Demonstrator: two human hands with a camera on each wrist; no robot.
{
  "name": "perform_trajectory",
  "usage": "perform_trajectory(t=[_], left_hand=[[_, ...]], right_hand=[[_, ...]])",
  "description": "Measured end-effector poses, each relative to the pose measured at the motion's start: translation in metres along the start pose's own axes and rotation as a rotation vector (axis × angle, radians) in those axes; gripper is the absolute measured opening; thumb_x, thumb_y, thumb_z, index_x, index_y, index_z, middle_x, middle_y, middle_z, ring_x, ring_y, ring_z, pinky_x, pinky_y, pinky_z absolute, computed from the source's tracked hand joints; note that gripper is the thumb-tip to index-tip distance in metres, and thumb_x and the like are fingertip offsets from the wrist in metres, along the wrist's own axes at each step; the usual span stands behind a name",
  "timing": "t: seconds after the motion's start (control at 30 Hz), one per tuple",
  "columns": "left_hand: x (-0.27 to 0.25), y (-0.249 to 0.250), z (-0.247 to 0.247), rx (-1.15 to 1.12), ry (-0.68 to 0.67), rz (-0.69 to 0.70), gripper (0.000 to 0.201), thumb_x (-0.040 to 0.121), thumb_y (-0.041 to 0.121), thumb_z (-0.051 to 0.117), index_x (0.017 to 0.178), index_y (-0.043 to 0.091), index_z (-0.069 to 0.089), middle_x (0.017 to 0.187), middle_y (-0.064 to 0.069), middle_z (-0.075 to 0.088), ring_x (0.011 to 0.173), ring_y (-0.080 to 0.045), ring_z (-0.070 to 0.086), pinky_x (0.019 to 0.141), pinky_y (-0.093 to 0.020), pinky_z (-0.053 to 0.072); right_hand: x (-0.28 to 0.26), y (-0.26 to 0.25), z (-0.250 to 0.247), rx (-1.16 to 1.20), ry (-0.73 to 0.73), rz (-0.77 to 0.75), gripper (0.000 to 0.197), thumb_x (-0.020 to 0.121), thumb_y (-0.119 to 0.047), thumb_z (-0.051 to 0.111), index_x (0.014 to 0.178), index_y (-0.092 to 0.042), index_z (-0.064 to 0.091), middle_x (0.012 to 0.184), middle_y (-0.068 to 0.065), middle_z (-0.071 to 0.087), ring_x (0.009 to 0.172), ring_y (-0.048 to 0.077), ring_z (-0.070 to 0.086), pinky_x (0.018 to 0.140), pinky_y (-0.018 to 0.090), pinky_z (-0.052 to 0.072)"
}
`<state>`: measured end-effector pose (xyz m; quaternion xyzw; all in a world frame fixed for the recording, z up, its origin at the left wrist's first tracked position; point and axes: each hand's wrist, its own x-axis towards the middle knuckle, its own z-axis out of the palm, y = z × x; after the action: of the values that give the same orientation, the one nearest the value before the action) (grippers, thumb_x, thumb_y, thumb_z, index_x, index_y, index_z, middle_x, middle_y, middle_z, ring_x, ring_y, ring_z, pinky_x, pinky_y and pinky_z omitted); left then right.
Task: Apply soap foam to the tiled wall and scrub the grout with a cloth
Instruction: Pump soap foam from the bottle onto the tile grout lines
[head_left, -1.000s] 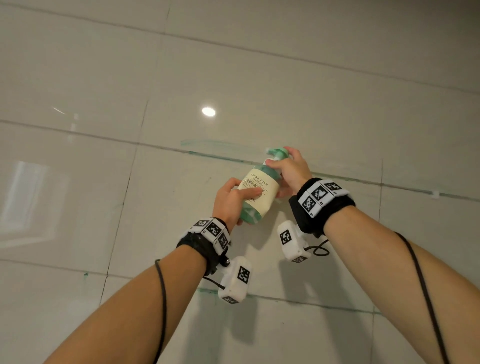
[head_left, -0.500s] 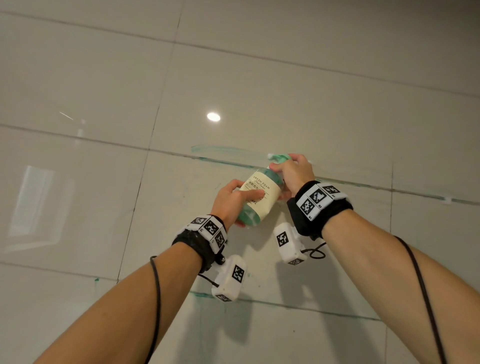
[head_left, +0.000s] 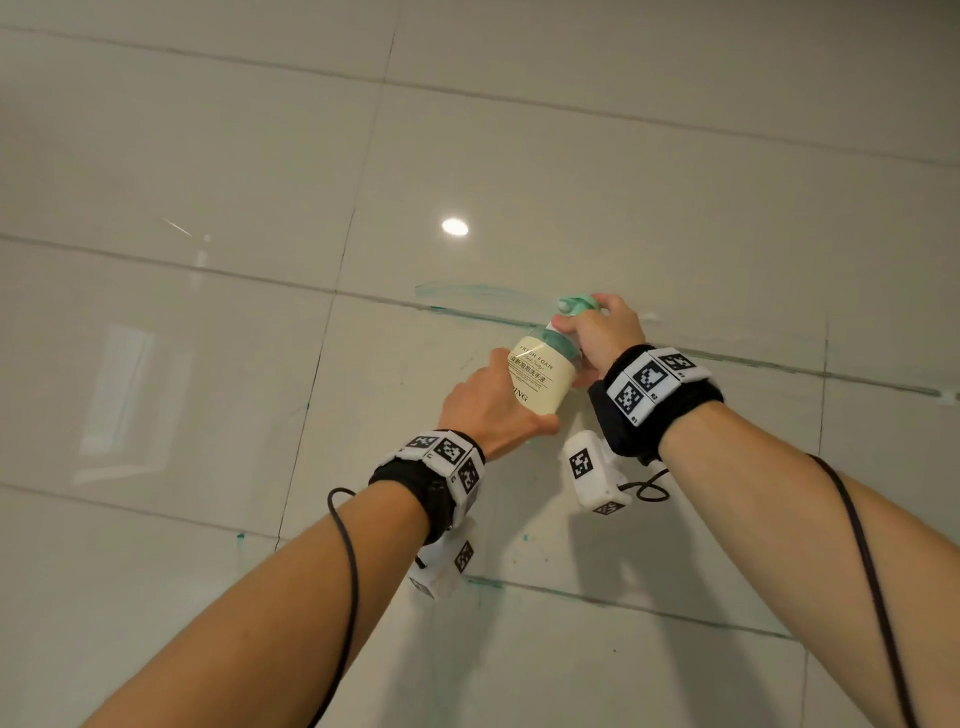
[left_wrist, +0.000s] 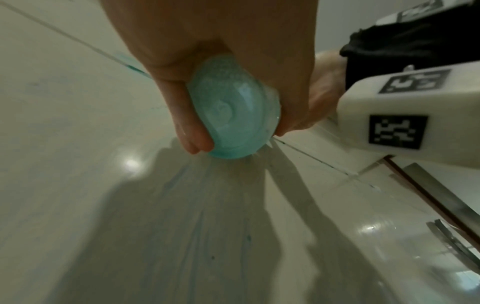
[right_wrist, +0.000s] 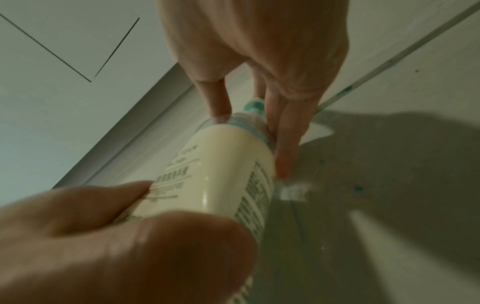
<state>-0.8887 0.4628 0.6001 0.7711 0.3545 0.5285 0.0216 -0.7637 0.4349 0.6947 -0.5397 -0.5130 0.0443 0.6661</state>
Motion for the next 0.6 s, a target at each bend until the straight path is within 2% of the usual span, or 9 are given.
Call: perform_trajectory(t=[0.2,0.4,0.5,0.6], left_hand=[[-0.003,-0.006,0.002,-0.054,-0.011,0.006,0.078,0.071,0.049,0.076,0.131,0.017,0.039,0.106,-0.002,0.062,0.093,-0.026,0.061,0.078,-0.037,0.053],[-0.006,-0.013,-0.002,-0.120,-0.029,0.015,0.077,0.073,0.047,0.077,0.134,0.019,0.039,0.108,-0.002,0.063,0.094,-0.024,0.062,0.081,-0.041,0.054],[-0.008,-0.017,-0.002,-0.167,-0.020,-0.012,0.078,0.069,0.049,0.076,0.132,0.021,0.040,0.108,-0.002,0.065,0.094,-0.025,0.063,0.082,-0.042,0.054],[-0.009,-0.021,-0.003,-0.252,-0.009,-0.061,0.074,0.068,0.047,0.074,0.132,0.025,0.044,0.105,-0.001,0.066,0.091,-0.025,0.065,0.080,-0.044,0.057]], right_hand=[[-0.008,0.003,-0.002,0.015,-0.012,-0.013,0.065,0.080,-0.024,0.076,0.139,-0.028,0.046,0.123,0.001,0.060,0.102,0.028,0.064,0.077,0.048,0.060],[-0.016,0.006,0.007,0.062,-0.040,-0.020,0.068,0.079,-0.024,0.077,0.139,-0.030,0.046,0.123,0.001,0.061,0.102,0.027,0.065,0.079,0.051,0.059],[-0.017,0.004,0.013,0.022,-0.021,-0.029,0.070,0.076,-0.029,0.078,0.138,-0.030,0.047,0.122,-0.002,0.060,0.103,0.026,0.063,0.075,0.045,0.059],[-0.015,0.005,0.022,-0.008,0.001,-0.044,0.073,0.064,-0.038,0.078,0.131,-0.034,0.051,0.120,-0.001,0.063,0.104,0.028,0.063,0.086,0.050,0.056]])
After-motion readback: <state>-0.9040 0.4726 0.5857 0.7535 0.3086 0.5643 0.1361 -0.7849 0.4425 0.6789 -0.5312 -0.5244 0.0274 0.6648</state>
